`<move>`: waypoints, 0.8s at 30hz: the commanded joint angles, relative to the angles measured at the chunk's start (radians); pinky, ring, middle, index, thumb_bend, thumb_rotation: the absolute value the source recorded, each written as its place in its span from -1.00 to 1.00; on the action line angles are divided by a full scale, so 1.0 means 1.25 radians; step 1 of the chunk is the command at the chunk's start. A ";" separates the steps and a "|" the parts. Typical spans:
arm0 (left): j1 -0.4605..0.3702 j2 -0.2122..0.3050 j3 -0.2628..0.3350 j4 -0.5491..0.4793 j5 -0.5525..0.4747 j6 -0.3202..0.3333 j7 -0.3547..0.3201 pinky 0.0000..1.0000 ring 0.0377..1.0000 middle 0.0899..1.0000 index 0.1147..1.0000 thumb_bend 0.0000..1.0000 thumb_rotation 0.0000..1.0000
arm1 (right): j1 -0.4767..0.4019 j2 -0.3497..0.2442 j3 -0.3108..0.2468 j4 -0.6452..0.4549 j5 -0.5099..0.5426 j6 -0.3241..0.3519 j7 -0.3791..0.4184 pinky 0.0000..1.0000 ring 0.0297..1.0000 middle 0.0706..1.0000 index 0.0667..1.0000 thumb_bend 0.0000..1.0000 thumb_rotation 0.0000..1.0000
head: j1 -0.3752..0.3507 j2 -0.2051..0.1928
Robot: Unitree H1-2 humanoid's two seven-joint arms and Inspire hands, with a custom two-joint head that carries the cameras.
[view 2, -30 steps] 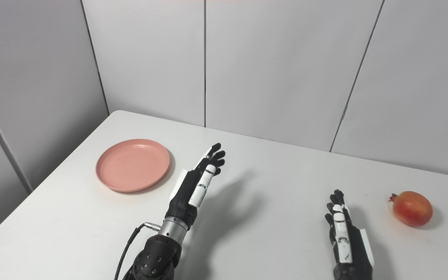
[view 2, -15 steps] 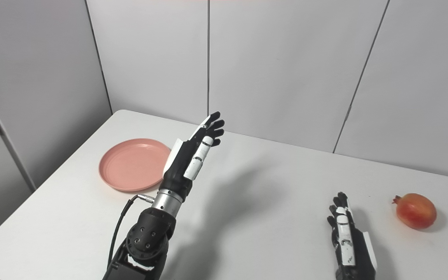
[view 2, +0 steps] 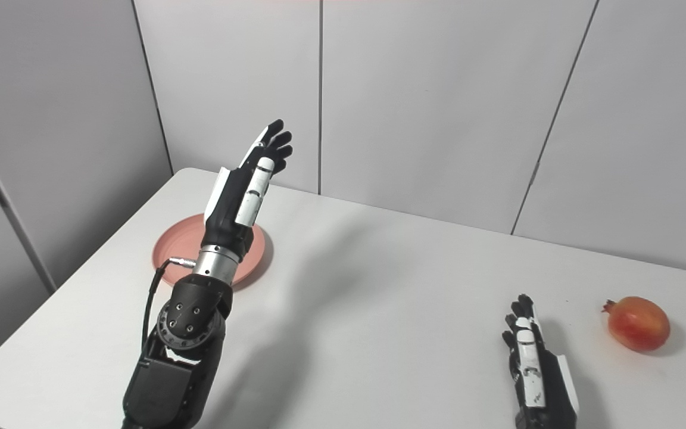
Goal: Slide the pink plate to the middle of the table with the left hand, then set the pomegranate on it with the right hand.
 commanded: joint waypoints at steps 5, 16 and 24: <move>-0.058 0.030 0.038 -0.005 -0.038 0.012 0.005 0.87 0.84 0.87 0.85 -0.21 1.00 | -0.019 -0.003 -0.002 -0.020 0.005 -0.025 0.003 1.00 1.00 1.00 1.00 -0.72 1.00 | 0.004 0.000; -0.079 0.101 0.113 0.020 -0.076 0.030 0.020 0.80 0.82 0.83 0.80 -0.27 1.00 | -0.019 -0.011 -0.005 -0.014 0.018 -0.035 0.017 1.00 1.00 1.00 1.00 -0.71 1.00 | 0.014 -0.001; -0.086 0.123 0.164 0.028 -0.117 0.068 0.036 0.83 0.81 0.82 0.77 -0.28 1.00 | -0.017 -0.009 -0.007 -0.022 0.018 -0.023 0.016 1.00 1.00 1.00 1.00 -0.75 1.00 | 0.013 -0.001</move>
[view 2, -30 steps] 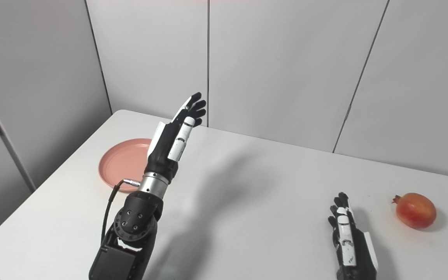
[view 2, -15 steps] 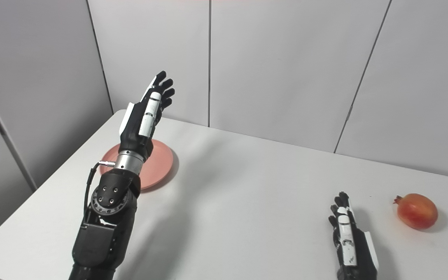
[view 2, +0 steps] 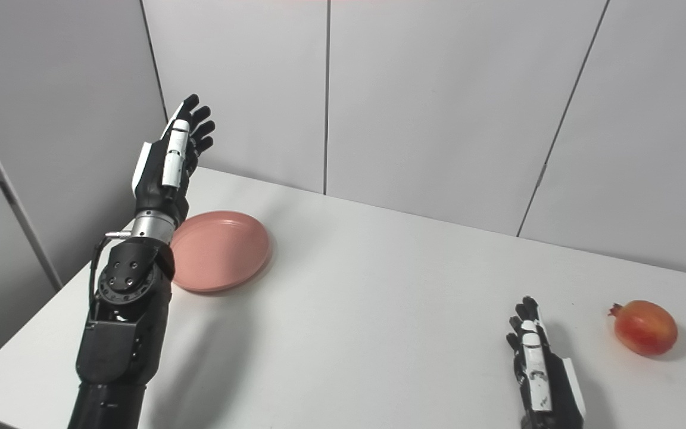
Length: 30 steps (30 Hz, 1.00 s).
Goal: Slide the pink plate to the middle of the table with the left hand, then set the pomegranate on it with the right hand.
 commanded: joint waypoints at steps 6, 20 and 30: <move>-0.043 0.047 0.036 0.019 -0.026 -0.016 0.015 0.81 0.83 0.81 0.77 -0.32 1.00 | -0.016 -0.002 -0.002 -0.024 0.004 -0.027 0.003 1.00 1.00 1.00 1.00 -0.74 1.00 | 0.003 0.000; -0.032 0.094 0.087 0.102 -0.109 -0.041 -0.010 0.86 0.85 0.84 0.78 -0.29 1.00 | -0.017 -0.005 -0.006 -0.021 0.010 -0.027 0.004 1.00 1.00 1.00 1.00 -0.78 1.00 | 0.013 -0.004; -0.021 0.110 0.105 0.137 -0.145 -0.037 -0.016 0.90 0.89 0.88 0.83 -0.30 1.00 | -0.017 -0.009 -0.009 -0.014 0.015 -0.031 0.009 1.00 1.00 1.00 1.00 -0.77 1.00 | 0.022 -0.008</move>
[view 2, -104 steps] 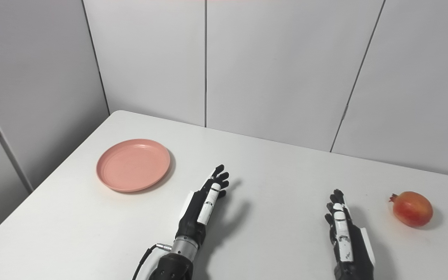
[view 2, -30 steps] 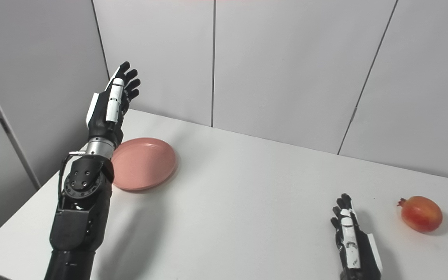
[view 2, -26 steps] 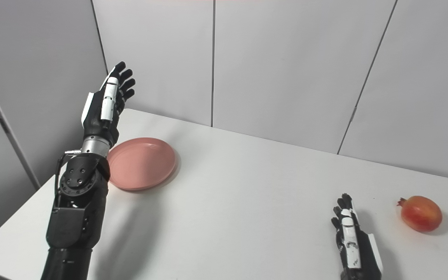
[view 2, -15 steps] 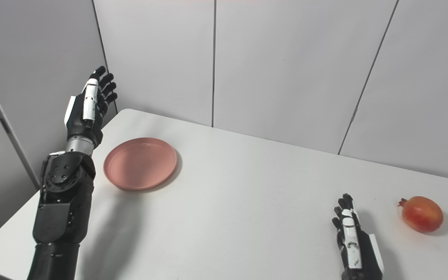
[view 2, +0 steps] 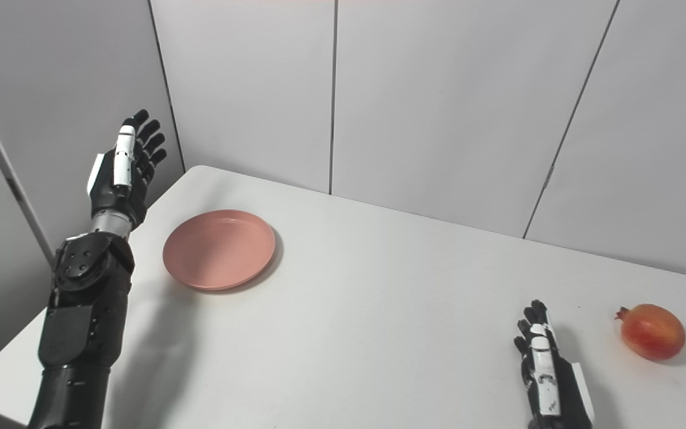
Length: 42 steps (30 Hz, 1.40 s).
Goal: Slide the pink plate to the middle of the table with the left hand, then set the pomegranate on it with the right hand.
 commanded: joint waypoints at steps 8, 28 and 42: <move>-0.018 0.017 0.014 0.062 -0.047 -0.064 -0.015 0.93 0.88 0.88 0.83 -0.35 1.00 | -0.014 -0.008 -0.002 -0.027 0.006 -0.027 0.005 1.00 1.00 1.00 1.00 -0.79 1.00 | 0.002 0.005; -0.013 0.022 0.047 0.155 -0.150 -0.064 -0.048 1.00 0.95 0.95 0.91 -0.38 1.00 | -0.011 -0.007 0.000 -0.052 -0.001 0.002 -0.005 1.00 1.00 1.00 1.00 -0.78 1.00 | 0.008 0.010; -0.002 0.027 0.061 0.163 -0.161 -0.064 -0.049 1.00 0.94 0.94 0.90 -0.39 1.00 | -0.013 -0.005 -0.003 -0.061 -0.001 0.021 -0.012 1.00 1.00 1.00 0.99 -0.78 1.00 | 0.012 0.011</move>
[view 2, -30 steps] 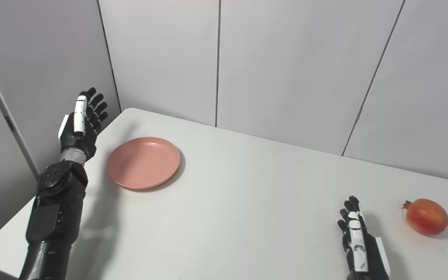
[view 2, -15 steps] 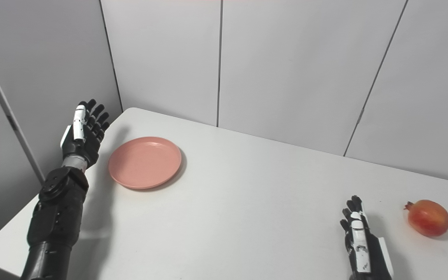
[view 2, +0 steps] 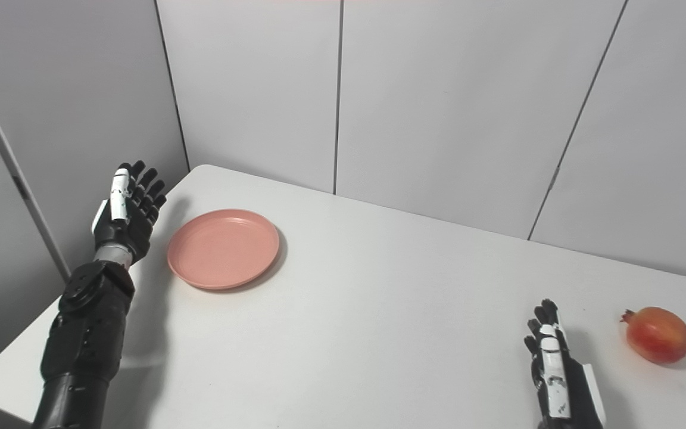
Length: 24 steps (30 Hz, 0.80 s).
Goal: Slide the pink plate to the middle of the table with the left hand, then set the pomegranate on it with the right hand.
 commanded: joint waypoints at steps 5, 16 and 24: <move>-0.019 0.034 0.008 0.009 -0.019 -0.030 -0.016 1.00 0.93 0.92 0.89 -0.42 1.00 | -0.015 0.000 -0.003 -0.034 0.004 0.010 -0.005 1.00 1.00 1.00 0.99 -0.80 1.00 | 0.002 0.002; -0.020 0.038 0.010 0.086 -0.030 -0.038 -0.027 0.92 0.86 0.85 0.82 -0.37 1.00 | -0.016 -0.003 -0.003 -0.033 0.007 0.011 -0.005 1.00 1.00 1.00 0.99 -0.77 1.00 | 0.001 0.002; -0.018 0.038 0.012 0.135 -0.047 -0.055 -0.059 0.89 0.85 0.85 0.82 -0.34 1.00 | -0.017 -0.004 -0.004 -0.031 0.010 0.011 -0.004 1.00 1.00 1.00 0.99 -0.77 1.00 | 0.001 0.003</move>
